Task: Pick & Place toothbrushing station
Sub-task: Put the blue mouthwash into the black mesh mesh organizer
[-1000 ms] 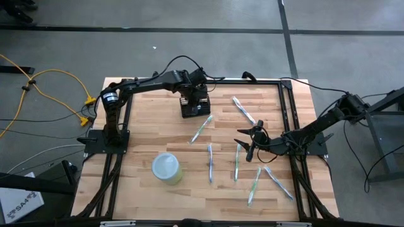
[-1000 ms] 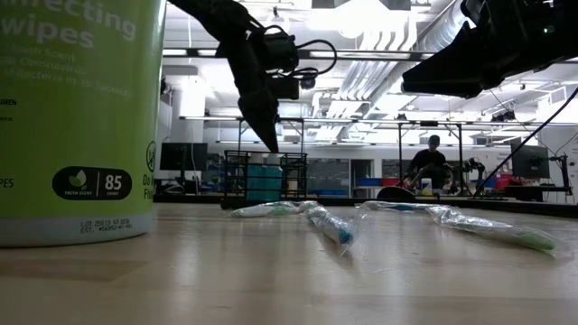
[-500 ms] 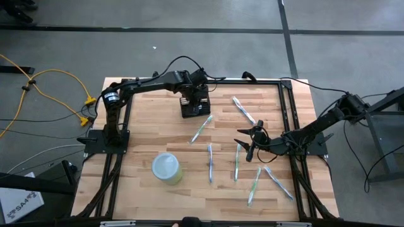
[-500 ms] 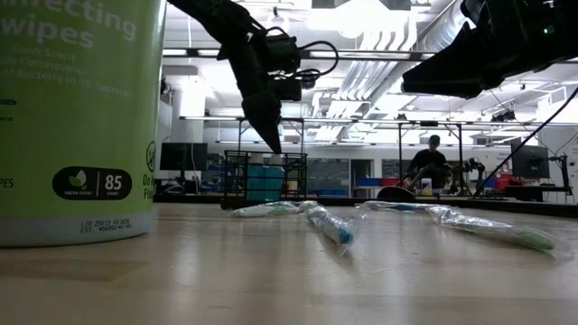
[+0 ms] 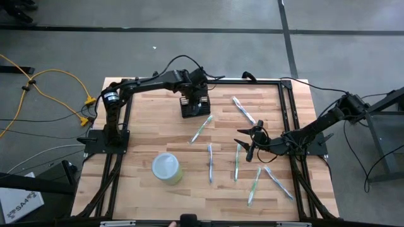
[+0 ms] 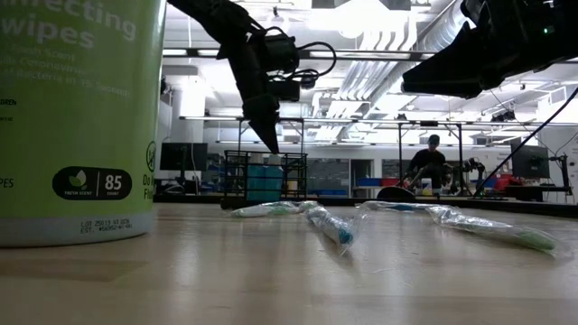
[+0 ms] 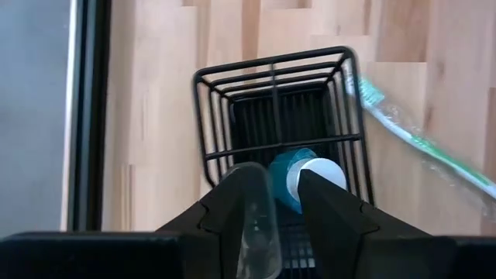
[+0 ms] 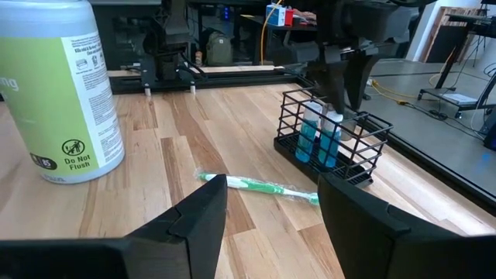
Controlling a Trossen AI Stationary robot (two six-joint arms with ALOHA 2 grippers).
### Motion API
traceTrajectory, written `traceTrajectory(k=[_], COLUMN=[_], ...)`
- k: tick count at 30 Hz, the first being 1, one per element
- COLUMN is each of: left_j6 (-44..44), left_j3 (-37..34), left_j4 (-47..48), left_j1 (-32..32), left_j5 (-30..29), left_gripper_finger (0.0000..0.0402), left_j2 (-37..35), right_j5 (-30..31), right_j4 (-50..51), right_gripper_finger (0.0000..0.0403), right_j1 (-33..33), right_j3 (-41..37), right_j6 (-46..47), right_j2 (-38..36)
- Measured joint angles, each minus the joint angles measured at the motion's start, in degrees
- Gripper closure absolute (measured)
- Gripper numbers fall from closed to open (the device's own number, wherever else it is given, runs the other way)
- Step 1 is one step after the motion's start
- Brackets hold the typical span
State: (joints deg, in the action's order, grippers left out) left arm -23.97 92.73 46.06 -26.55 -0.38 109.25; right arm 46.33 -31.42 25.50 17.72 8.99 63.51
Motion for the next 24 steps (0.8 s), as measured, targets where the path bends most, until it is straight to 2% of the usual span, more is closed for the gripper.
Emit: traceTrajectory(k=[24], left_j6=[0.0], left_j3=[-0.1], left_j4=[-1.6], left_j1=[-0.8], left_j5=[-1.7], left_gripper_finger=[0.0283], left_j2=[0.2], right_j5=[0.0], right_j4=[0.0], right_gripper_finger=[0.0208], right_j1=[0.0], right_j3=[0.0], right_j6=[0.0], right_j2=[0.0])
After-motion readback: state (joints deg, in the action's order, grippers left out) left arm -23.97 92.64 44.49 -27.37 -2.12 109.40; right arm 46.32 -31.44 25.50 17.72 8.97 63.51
